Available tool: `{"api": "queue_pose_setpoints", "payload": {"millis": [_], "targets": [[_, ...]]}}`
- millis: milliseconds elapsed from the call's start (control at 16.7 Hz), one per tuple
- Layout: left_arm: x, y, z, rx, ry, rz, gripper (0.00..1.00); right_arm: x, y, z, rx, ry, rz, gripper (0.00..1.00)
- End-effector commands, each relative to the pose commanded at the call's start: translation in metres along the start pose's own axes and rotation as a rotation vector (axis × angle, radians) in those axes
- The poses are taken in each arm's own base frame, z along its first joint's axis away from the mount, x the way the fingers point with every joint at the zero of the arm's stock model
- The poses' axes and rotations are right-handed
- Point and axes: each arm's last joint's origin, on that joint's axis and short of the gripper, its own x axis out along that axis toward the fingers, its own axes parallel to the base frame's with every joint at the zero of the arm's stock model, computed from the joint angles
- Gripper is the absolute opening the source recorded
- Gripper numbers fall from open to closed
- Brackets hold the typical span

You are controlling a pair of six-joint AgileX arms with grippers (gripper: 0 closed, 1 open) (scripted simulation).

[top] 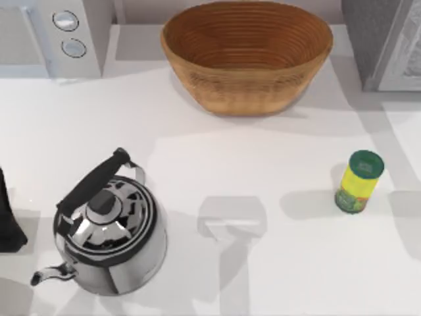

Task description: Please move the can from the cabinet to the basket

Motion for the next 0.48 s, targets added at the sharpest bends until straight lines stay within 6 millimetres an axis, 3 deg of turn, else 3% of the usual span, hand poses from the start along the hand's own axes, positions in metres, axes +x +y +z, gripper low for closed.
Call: {"api": "queue_pose_setpoints", "payload": {"millis": [480], "targets": [[0.0000,0.0000,0.0000,0.000,0.000,0.000,1.00,0.0000,0.0000,0.0000,0.000,0.000,0.000,0.17]]}}
